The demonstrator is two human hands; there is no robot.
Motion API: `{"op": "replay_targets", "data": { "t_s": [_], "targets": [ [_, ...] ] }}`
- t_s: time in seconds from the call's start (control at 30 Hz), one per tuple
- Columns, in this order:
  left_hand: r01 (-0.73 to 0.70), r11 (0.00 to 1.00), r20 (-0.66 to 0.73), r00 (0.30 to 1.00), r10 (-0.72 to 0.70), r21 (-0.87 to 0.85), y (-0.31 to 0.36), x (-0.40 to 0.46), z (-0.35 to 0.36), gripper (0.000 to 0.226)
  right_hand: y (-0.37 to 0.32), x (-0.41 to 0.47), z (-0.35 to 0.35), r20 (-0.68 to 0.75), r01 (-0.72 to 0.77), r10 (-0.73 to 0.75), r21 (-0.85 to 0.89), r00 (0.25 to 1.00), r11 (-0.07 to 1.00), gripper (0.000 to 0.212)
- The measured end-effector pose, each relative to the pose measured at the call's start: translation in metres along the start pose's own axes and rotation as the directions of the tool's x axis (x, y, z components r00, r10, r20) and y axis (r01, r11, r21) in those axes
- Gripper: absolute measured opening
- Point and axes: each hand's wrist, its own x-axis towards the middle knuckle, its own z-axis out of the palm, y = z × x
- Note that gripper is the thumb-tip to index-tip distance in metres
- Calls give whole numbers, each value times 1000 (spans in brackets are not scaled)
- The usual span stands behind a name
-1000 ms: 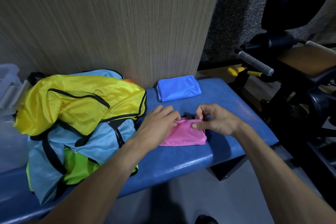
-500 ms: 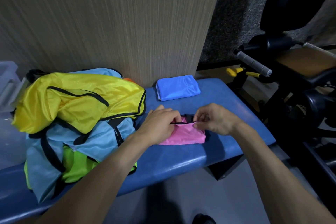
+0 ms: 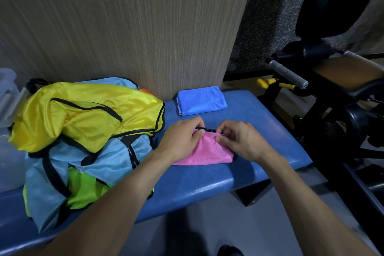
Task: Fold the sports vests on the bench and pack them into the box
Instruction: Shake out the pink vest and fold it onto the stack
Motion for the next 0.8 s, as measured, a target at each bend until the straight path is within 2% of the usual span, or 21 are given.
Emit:
{"op": "replay_targets", "data": {
  "t_s": [0.1, 0.23, 0.33, 0.4, 0.5, 0.6, 0.7, 0.8],
  "targets": [
    [20, 1000, -86, 996, -18, 16, -1, 1, 3, 6, 0, 3, 4, -52, 8, -9, -10, 999, 1000, 12],
    [64, 998, -135, 989, -65, -10, -4, 2, 4, 13, 8, 11, 12, 13, -139, 138, 167, 990, 976, 24],
    [94, 991, -87, 991, -102, -93, -13, 5, -3, 19, 16, 16, 14, 76, -249, 237, 305, 969, 919, 38],
    [166, 968, -15, 985, -172, -189, -27, 8, -12, 19, 16, 19, 14, 99, -290, 272, 323, 957, 901, 46],
    [256, 900, 170, 964, -207, -353, -41, 10, -28, 12, 16, 21, 15, 104, -306, 288, 310, 952, 900, 46],
    [340, 826, 260, 934, -244, -450, -41, 10, -35, 24, 16, 21, 16, 97, -292, 276, 303, 956, 907, 39],
    [384, 816, 251, 920, -300, -431, -40, 12, -35, 26, 10, 20, 17, 66, -279, 272, 205, 960, 938, 34],
    [339, 896, 168, 938, -302, -287, -40, 12, -30, 22, 4, 20, 20, 34, -265, 264, 54, 964, 963, 36]
  ]
}}
